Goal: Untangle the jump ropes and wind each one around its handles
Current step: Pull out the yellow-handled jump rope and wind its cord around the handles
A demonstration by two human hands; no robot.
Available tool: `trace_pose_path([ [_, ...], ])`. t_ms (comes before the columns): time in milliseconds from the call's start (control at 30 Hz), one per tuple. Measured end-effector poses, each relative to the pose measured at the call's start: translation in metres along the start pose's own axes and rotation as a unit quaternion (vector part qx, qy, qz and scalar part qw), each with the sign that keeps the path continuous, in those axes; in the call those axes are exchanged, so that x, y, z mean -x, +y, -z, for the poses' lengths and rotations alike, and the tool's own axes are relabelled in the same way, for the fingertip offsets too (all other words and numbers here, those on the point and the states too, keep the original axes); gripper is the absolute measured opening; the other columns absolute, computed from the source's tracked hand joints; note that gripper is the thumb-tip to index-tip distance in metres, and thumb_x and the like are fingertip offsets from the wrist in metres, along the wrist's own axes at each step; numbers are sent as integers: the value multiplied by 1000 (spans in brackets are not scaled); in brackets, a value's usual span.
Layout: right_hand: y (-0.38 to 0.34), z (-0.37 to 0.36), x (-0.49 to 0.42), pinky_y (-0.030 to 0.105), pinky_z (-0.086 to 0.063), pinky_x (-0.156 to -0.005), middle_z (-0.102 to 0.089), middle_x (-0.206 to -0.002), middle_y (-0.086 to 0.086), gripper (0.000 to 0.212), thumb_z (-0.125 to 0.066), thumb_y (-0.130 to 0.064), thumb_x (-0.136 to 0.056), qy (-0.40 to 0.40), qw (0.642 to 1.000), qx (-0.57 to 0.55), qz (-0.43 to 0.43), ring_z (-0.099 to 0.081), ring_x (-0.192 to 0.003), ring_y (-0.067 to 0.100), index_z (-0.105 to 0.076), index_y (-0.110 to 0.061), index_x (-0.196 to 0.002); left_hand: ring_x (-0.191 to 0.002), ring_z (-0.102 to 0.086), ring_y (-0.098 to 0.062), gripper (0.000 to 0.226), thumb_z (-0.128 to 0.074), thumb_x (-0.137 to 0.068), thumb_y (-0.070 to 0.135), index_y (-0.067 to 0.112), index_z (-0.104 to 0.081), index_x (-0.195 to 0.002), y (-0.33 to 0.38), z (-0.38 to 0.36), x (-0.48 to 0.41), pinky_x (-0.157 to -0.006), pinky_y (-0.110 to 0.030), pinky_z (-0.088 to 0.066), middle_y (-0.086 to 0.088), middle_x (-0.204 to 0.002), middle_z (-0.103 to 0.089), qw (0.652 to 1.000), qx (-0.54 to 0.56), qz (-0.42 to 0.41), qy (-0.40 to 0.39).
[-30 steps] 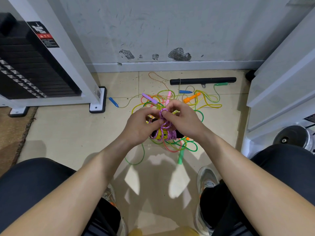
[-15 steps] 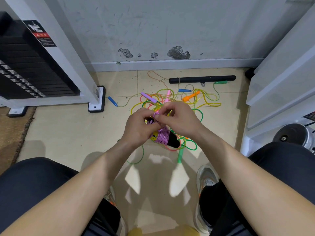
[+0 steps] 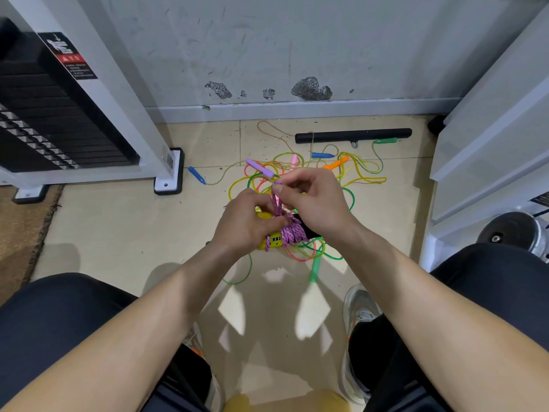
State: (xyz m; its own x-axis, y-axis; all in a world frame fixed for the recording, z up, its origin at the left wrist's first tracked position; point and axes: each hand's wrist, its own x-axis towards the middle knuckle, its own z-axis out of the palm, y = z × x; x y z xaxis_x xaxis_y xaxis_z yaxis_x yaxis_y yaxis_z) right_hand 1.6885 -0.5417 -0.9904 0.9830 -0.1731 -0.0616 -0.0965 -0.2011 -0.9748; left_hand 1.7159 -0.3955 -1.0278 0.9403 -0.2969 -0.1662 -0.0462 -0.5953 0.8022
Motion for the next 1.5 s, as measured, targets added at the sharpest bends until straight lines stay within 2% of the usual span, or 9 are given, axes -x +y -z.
trace_pose_path([
  [267, 11, -7, 1, 34, -51, -62, -60, -71, 12, 11, -72, -13, -91, -2, 990, -73, -124, -58, -66, 21, -73, -4, -85, -90, -57, -20, 29, -72, -62, 68, 43, -72, -76, 0, 0, -1, -82, -47, -50, 8, -89, -63, 998, -31, 0, -51],
  [467, 2, -2, -12, 26, -46, -53, -59, -74, 11, 16, -68, -14, -94, -16, 990, -81, -115, -54, -68, 22, -70, -13, -78, -74, -56, -20, 9, -83, -79, 27, 19, -78, -80, 12, 14, -7, -70, -37, -44, -1, -74, -65, 996, 76, -38, 32],
  [567, 0, 5, -27, 22, -46, -54, -60, -75, 4, 14, -64, -15, -97, -16, 992, -60, -112, -56, -69, 16, -66, -15, -84, -75, -64, -11, 8, -81, -81, 26, 18, -78, -81, 15, 23, -19, -72, -27, -48, 5, -78, -72, 994, 97, -14, 45],
  [733, -9, 10, -82, 34, -52, -65, -70, -87, 5, 13, -55, -21, -103, -46, 992, -27, -114, -65, -72, 14, -59, -12, -96, -61, -64, -8, 13, -76, -87, 21, 26, -72, -75, 22, 47, -71, -60, -30, -48, 10, -67, -70, 987, 154, 3, 41],
  [867, -19, 6, -145, 26, -51, -58, -68, -80, 3, 15, -49, -18, -105, -33, 994, -37, -96, -62, -65, 14, -55, -12, -92, -60, -63, -7, 13, -78, -84, 19, 26, -74, -74, 26, 65, -137, -61, -27, -47, 7, -67, -71, 984, 176, -3, 27],
  [1000, -38, 8, -205, 27, -48, -61, -67, -76, 2, 15, -58, -20, -102, -37, 990, -74, -111, -59, -69, 16, -61, -13, -89, -64, -63, -12, 9, -79, -81, 21, 24, -74, -74, 40, 91, -192, -63, -27, -49, 2, -68, -72, 980, 200, 2, 9],
  [1100, -81, 17, -223, 31, -46, -65, -64, -77, 3, 11, -65, -22, -97, -35, 982, -110, -146, -56, -72, 18, -68, -15, -88, -64, -62, -14, 10, -76, -87, 15, 18, -74, -78, 73, 120, -207, -64, -28, -48, 0, -69, -71, 981, 188, 36, -3],
  [1300, -242, 45, -223, 31, -43, -60, -60, -81, 6, 8, -68, -21, -94, -5, 968, -154, -199, -52, -66, 17, -73, -19, -88, -57, -59, 0, 9, -76, -87, 13, 17, -74, -79, 204, 217, -197, -61, -16, -45, 11, -59, -67, 983, 176, 52, -12],
  [1500, -430, 87, -218, 25, -50, -68, -66, -83, -2, 7, -67, -13, -94, -39, 965, -161, -202, -60, -72, 12, -70, -16, -99, -67, -66, -12, 9, -81, -84, 22, 16, -76, -81, 351, 330, -174, -74, -32, -54, -1, -73, -74, 984, 172, 39, 1],
])
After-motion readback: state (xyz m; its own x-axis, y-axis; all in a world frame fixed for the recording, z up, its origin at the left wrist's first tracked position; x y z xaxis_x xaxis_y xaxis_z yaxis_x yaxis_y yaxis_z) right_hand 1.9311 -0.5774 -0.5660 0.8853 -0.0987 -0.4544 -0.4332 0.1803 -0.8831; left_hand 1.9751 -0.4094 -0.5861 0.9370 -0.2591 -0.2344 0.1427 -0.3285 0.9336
